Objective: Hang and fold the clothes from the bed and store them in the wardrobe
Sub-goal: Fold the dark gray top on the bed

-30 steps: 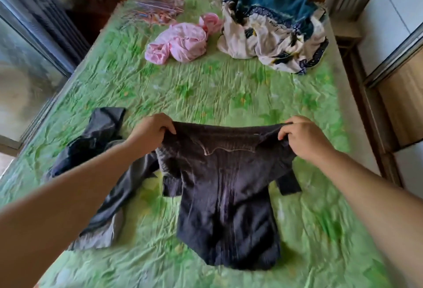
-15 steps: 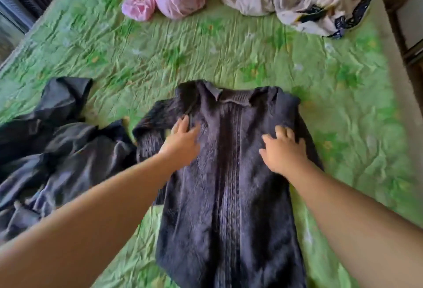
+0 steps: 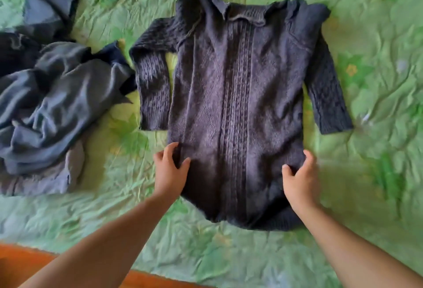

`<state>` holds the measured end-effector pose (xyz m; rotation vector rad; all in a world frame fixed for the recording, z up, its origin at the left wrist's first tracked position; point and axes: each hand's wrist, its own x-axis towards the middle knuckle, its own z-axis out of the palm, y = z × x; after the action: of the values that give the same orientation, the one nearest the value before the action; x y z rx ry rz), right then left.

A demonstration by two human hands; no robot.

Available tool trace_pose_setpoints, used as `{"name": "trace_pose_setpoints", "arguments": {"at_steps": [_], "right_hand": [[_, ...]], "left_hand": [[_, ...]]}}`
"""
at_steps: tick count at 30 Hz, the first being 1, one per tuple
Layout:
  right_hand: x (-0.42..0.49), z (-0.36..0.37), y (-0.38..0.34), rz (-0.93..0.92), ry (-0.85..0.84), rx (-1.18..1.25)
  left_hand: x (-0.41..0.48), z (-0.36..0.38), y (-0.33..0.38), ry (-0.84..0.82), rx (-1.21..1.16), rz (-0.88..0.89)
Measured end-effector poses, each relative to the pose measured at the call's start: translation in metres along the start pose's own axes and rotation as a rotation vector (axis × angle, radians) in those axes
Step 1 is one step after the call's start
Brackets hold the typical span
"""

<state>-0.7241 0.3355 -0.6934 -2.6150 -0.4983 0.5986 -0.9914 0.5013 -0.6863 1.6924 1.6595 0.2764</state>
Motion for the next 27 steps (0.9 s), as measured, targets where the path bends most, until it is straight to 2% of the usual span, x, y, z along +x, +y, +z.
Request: {"name": "trace_pose_setpoints", "arguments": {"at_steps": [2, 3, 7, 10, 12, 14, 16, 18, 21, 24, 27], "right_hand": [[-0.016, -0.006, 0.016, 0.188, -0.062, 0.069], [-0.023, -0.009, 0.025, 0.226, -0.104, 0.069], [-0.047, -0.019, 0.067, 0.241, -0.277, 0.169], [-0.061, -0.025, 0.086, 0.325, -0.185, 0.350], [-0.067, -0.029, 0.088, 0.372, -0.131, 0.492], [-0.074, -0.035, 0.083, 0.414, -0.164, 0.646], [-0.087, -0.040, 0.076, 0.441, -0.287, 0.756], [-0.102, -0.041, 0.071, 0.448, -0.391, 0.756], [-0.115, -0.044, 0.064, 0.449, -0.312, 0.791], [-0.119, -0.054, 0.069, 0.452, -0.173, 0.851], [-0.124, -0.064, 0.080, 0.425, -0.117, 0.647]], "left_hand": [[-0.019, -0.010, -0.004, -0.060, -0.189, -0.098], [-0.029, -0.016, -0.006, -0.106, -0.284, -0.130], [-0.055, -0.039, -0.017, -0.181, -0.410, -0.126], [-0.057, -0.054, -0.020, -0.230, -0.571, -0.140], [-0.054, -0.061, -0.021, -0.191, -0.601, -0.130], [-0.050, -0.068, -0.022, -0.141, -0.600, -0.087], [-0.049, -0.071, -0.018, -0.250, -0.651, -0.083], [-0.053, -0.071, -0.018, -0.399, -0.518, -0.003], [-0.055, -0.071, -0.021, -0.365, -0.070, 0.275], [-0.058, -0.078, -0.027, -0.232, -0.146, 0.257], [-0.061, -0.088, -0.043, -0.118, -0.168, 0.134]]}}
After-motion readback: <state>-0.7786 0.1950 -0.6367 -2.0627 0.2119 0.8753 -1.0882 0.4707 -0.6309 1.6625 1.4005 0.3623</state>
